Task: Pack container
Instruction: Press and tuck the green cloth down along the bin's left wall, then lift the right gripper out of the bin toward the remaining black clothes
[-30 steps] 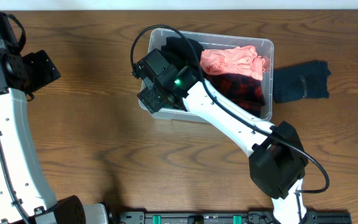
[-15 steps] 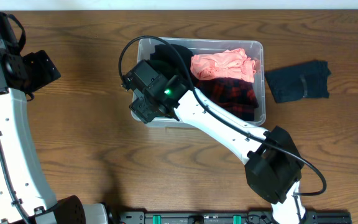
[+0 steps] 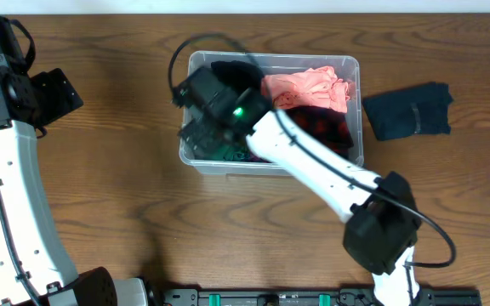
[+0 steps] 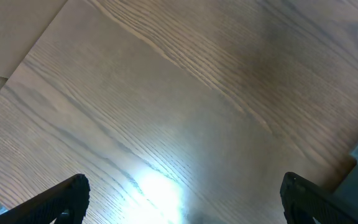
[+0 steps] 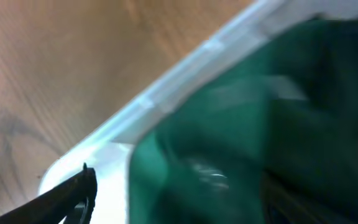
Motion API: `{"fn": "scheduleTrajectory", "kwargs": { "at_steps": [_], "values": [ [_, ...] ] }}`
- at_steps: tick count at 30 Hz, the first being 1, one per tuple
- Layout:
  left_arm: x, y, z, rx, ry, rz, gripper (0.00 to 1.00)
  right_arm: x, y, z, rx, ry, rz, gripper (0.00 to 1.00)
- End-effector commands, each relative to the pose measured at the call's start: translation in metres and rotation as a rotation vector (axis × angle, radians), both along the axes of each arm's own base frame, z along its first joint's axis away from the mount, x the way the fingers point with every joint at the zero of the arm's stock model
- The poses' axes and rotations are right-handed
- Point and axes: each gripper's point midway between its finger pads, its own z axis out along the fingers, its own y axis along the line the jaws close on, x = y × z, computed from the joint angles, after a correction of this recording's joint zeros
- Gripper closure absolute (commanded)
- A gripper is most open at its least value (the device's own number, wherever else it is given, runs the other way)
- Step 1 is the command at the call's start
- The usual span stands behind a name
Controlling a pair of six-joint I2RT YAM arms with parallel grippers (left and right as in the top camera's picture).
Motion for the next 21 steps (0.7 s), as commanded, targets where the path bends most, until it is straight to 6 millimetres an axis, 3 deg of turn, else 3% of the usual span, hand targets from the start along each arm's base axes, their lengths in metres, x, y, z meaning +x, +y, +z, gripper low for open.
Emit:
{"fn": "scheduleTrajectory", "kwargs": {
  "at_steps": [1, 13, 17, 21],
  "values": [
    [-0.002, 0.001, 0.002, -0.001, -0.010, 0.019, 0.02, 0.027, -0.027, 0.052, 0.069, -0.076, -0.084, 0.16],
    [-0.002, 0.001, 0.002, -0.001, -0.010, 0.019, 0.02, 0.063, -0.119, 0.041, 0.081, 0.086, -0.299, 0.17],
    [-0.002, 0.001, 0.002, -0.001, -0.010, 0.019, 0.02, 0.073, -0.170, 0.042, 0.088, 0.152, -0.458, 0.14],
    [-0.002, 0.001, 0.002, -0.001, -0.010, 0.019, 0.02, 0.085, -0.243, 0.038, 0.098, 0.221, -0.685, 0.09]
  ]
}}
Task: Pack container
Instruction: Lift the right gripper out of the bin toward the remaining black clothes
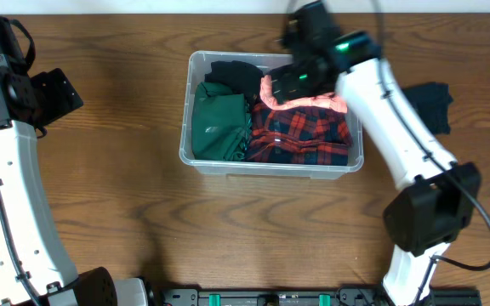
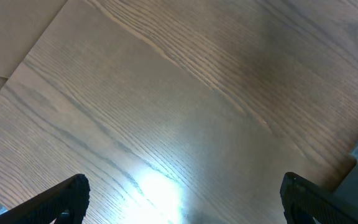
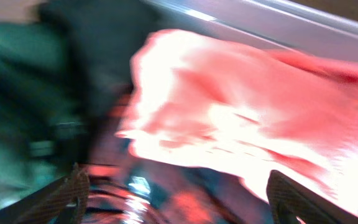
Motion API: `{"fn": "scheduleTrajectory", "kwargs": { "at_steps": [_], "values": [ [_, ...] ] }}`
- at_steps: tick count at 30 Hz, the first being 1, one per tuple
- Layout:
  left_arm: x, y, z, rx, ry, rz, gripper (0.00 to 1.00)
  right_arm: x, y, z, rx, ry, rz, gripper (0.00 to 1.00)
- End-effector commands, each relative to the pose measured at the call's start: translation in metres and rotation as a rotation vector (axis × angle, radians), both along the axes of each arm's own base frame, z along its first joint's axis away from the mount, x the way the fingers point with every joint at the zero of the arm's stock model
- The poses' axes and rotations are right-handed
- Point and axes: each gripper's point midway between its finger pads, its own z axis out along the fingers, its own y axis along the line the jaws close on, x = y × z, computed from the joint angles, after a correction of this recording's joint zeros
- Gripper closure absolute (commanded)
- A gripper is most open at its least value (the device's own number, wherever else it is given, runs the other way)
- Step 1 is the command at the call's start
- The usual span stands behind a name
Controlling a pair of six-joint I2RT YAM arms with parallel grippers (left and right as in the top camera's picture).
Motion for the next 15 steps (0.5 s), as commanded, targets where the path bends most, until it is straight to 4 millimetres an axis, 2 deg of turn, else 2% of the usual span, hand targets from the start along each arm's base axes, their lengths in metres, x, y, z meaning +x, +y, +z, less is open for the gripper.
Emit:
{"fn": "scheduleTrajectory", "kwargs": {
  "at_steps": [1, 3, 8, 12, 13, 15],
  "values": [
    [-0.002, 0.001, 0.002, 0.000, -0.010, 0.020, 0.02, 0.011, -0.060, 0.021, 0.045, 0.002, -0.210, 0.07],
    [-0.002, 0.001, 0.002, 0.000, -0.010, 0.020, 0.02, 0.013, -0.097, 0.017, 0.039, 0.033, -0.300, 0.06],
    [-0.002, 0.001, 0.002, 0.000, -0.009, 0.020, 0.02, 0.013, -0.176, 0.008, 0.014, 0.065, -0.475, 0.06],
    [-0.002, 0.001, 0.002, -0.001, -0.010, 0.019, 0.02, 0.001, -0.241, -0.010, -0.046, 0.100, -0.622, 0.04],
    [-0.002, 0.001, 0.002, -0.001, -0.010, 0.019, 0.02, -0.001, -0.247, -0.013, -0.046, 0.105, -0.635, 0.04],
    [-0.002, 0.001, 0.002, 0.000, -0.009, 0.020, 0.02, -0.008, -0.274, -0.026, -0.044, 0.123, -0.699, 0.04]
  ]
}}
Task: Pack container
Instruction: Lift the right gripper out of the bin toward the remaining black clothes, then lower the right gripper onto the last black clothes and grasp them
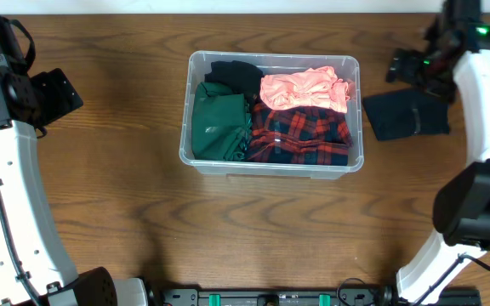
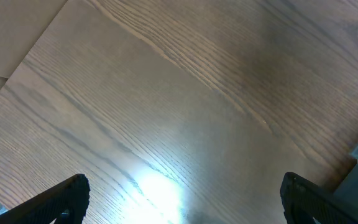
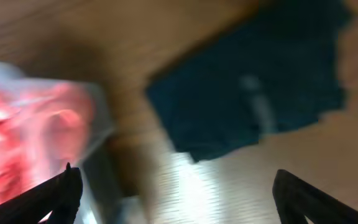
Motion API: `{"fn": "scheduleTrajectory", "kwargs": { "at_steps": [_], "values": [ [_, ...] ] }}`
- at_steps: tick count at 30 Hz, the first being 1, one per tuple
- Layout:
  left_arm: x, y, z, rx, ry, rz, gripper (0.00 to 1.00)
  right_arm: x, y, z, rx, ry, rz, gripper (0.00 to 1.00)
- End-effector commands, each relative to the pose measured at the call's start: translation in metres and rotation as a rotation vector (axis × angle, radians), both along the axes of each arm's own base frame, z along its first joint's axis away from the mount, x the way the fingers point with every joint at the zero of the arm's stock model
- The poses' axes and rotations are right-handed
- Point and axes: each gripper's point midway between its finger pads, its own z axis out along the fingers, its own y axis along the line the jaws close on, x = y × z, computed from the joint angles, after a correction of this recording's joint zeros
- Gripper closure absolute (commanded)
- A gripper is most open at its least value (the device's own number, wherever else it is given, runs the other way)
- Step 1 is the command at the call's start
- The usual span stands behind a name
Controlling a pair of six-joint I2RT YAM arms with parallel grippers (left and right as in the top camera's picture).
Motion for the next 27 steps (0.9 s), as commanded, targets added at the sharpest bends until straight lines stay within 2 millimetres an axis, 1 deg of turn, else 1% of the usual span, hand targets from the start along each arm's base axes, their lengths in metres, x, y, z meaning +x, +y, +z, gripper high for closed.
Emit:
{"fn": "scheduleTrajectory", "kwargs": {
  "at_steps": [1, 2, 5, 11, 14, 19, 23, 27],
  "values": [
    [-0.002, 0.001, 0.002, 0.000, -0.009, 0.020, 0.02, -0.014, -0.036, -0.009, -0.019, 0.016, -0.101, 0.04],
    [-0.002, 0.001, 0.002, 0.000, -0.010, 0.020, 0.02, -0.016, -0.045, -0.015, -0.009, 0.014, -0.123, 0.04],
    [-0.002, 0.001, 0.002, 0.000, -0.010, 0.020, 0.02, -0.019, -0.063, -0.034, 0.014, 0.003, -0.169, 0.06],
    [-0.002, 0.001, 0.002, -0.001, -0.010, 0.019, 0.02, -0.021, -0.083, -0.071, 0.066, -0.046, -0.251, 0.09],
    [-0.002, 0.001, 0.002, 0.000, -0.010, 0.020, 0.02, -0.020, -0.095, -0.078, 0.067, -0.075, -0.276, 0.09],
    [-0.002, 0.001, 0.002, -0.001, -0.010, 0.019, 0.02, -0.009, -0.107, -0.082, 0.066, -0.143, -0.285, 0.10],
    [-0.002, 0.001, 0.002, 0.000, -0.010, 0.020, 0.02, 0.000, -0.111, -0.095, 0.063, -0.154, -0.283, 0.11],
    [-0.002, 0.001, 0.002, -0.001, -0.010, 0.019, 0.02, 0.011, -0.109, -0.111, 0.086, -0.173, -0.248, 0.12]
  ]
}}
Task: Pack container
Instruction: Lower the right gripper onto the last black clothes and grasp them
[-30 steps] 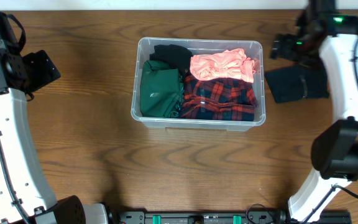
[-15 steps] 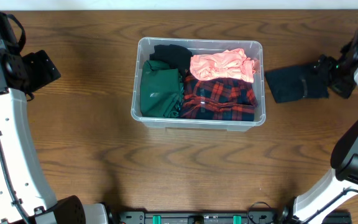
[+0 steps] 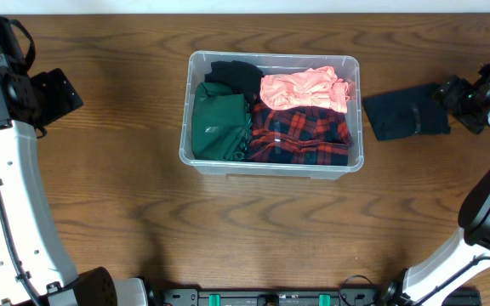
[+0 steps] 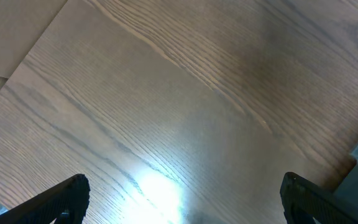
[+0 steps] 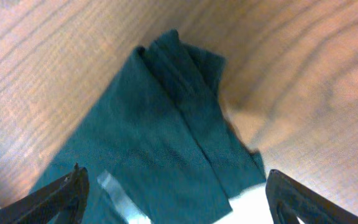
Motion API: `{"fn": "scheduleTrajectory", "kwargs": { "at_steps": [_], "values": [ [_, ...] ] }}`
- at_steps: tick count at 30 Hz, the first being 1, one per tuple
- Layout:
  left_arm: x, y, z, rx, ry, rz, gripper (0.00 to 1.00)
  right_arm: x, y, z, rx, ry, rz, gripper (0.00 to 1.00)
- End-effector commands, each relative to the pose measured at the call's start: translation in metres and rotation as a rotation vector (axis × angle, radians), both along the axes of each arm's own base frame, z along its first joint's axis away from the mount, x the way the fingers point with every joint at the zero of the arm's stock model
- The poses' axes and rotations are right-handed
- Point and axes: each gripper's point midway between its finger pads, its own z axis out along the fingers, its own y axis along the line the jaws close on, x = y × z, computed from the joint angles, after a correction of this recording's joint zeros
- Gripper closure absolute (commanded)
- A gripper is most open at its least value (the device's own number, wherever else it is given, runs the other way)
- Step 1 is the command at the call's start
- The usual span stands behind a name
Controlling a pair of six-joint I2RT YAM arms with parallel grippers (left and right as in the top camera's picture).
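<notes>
The clear plastic container [image 3: 190,153] sits mid-table holding a green garment [image 3: 216,126], a black one [image 3: 233,73], a pink one [image 3: 303,88] and a red plaid shirt [image 3: 303,129]. A folded dark teal garment [image 3: 407,112] [image 5: 160,143] lies on the table right of the container. My right gripper [image 3: 451,92] [image 5: 178,202] hovers open at the garment's right end, fingertips spread either side of it, nothing between them. At the far left my left gripper [image 4: 182,202] is open above bare wood, far from the container.
A wooden table [image 3: 100,195] carries everything. The container's corner shows at the right edge of the left wrist view. My left arm [image 3: 7,170] runs down the left side, the right arm down the right edge.
My right gripper has moved from behind the dark teal garment, near the container's right wall, out to the garment's right end near the table's right side. The left arm has not moved.
My right gripper was down in the container's left half at the green garment. Then it was over the pink garment at the back of the container, with the green one left lying inside. Then it stood by the dark teal garment outside, and now at that garment's right end.
</notes>
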Motion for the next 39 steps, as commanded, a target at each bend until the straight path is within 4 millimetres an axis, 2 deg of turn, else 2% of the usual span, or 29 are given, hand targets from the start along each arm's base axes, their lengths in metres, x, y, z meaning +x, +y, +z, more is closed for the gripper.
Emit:
{"fn": "scheduleTrajectory", "kwargs": {
  "at_steps": [1, 6, 10, 15, 17, 20, 26, 28, 31, 39],
  "values": [
    [-0.002, 0.001, 0.002, -0.001, -0.010, 0.019, 0.02, 0.001, 0.006, -0.028, 0.045, 0.027, 0.025, 0.13],
    [-0.002, 0.001, 0.002, -0.001, -0.010, 0.019, 0.02, 0.002, 0.006, -0.052, 0.064, 0.051, 0.028, 0.17],
    [-0.002, 0.001, 0.002, -0.001, -0.010, 0.019, 0.02, 0.005, 0.010, -0.057, 0.083, 0.043, 0.039, 0.28],
    [-0.002, 0.001, 0.002, 0.000, -0.009, 0.020, 0.02, 0.010, 0.022, -0.056, 0.098, 0.032, 0.067, 0.63],
    [-0.002, 0.001, 0.002, 0.000, -0.009, 0.020, 0.02, 0.012, 0.028, -0.056, 0.099, 0.033, 0.081, 0.74],
    [-0.002, 0.001, 0.002, 0.000, -0.009, 0.020, 0.02, 0.013, 0.038, -0.057, 0.101, 0.039, 0.100, 0.98],
    [-0.002, 0.001, 0.002, -0.001, -0.010, 0.019, 0.02, 0.013, 0.047, -0.056, 0.100, 0.046, 0.135, 0.99],
    [-0.002, 0.001, 0.002, -0.001, -0.010, 0.019, 0.02, 0.014, 0.047, -0.049, 0.097, 0.038, 0.142, 0.99],
    [-0.002, 0.001, 0.002, -0.001, -0.010, 0.019, 0.02, 0.017, 0.047, -0.025, 0.082, 0.005, 0.157, 0.99],
    [-0.002, 0.001, 0.002, 0.000, -0.010, 0.020, 0.02, 0.010, 0.056, 0.075, 0.023, -0.138, 0.179, 0.99]
  ]
}}
